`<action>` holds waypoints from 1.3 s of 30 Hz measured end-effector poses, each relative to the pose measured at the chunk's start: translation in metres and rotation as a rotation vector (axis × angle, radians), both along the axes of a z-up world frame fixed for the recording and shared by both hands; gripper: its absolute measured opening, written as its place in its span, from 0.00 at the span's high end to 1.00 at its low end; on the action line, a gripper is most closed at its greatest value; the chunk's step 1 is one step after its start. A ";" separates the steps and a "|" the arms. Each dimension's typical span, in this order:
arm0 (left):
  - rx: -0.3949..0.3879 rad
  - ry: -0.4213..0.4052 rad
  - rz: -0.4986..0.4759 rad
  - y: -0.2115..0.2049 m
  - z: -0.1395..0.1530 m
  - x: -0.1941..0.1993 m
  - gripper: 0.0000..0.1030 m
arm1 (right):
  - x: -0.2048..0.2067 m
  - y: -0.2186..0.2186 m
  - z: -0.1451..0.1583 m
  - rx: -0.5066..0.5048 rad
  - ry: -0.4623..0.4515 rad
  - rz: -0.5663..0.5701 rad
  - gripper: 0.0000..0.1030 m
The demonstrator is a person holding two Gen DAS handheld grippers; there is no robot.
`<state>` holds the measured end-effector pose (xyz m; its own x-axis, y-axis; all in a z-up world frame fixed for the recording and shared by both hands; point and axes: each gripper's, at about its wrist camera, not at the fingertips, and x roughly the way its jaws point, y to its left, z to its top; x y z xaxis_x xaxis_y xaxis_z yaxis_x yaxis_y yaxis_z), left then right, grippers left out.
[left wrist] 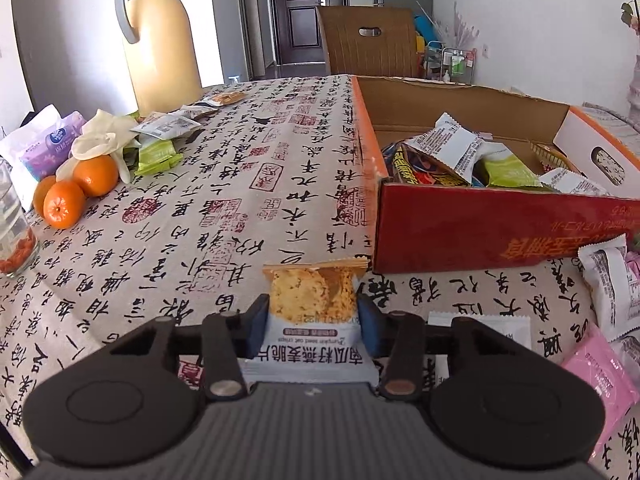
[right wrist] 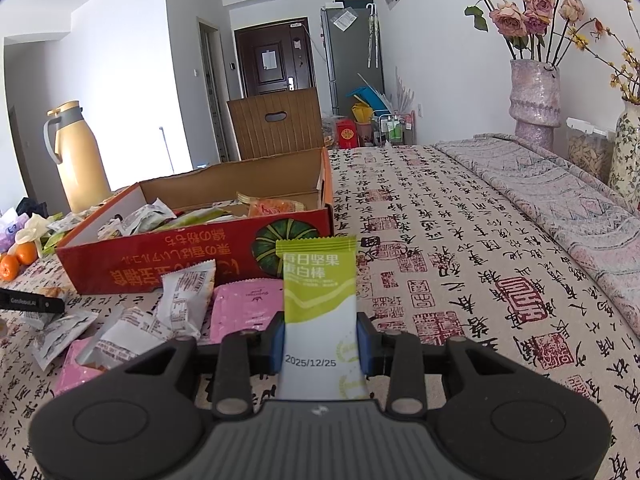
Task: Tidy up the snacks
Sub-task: 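Carry both snacks into the red box and open both tools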
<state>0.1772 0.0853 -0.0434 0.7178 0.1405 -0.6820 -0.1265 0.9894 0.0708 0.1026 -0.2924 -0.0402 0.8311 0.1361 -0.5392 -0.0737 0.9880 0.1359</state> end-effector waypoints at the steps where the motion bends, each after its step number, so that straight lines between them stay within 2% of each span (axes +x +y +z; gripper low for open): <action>1: 0.000 -0.004 0.000 0.000 0.001 -0.001 0.55 | -0.001 0.000 0.000 0.001 -0.001 0.001 0.67; 10: 0.006 -0.040 0.004 -0.004 0.010 -0.015 0.55 | -0.007 0.000 0.004 0.007 -0.015 0.005 0.67; 23: -0.044 -0.137 0.006 -0.012 0.032 -0.050 0.55 | -0.020 0.004 0.014 0.011 -0.046 0.025 0.67; 28: -0.076 -0.188 -0.008 -0.024 0.046 -0.059 0.55 | -0.021 0.010 0.019 0.015 -0.061 0.040 0.67; 39: -0.092 -0.247 -0.059 -0.054 0.067 -0.059 0.55 | -0.014 0.026 0.036 0.023 -0.111 0.084 0.67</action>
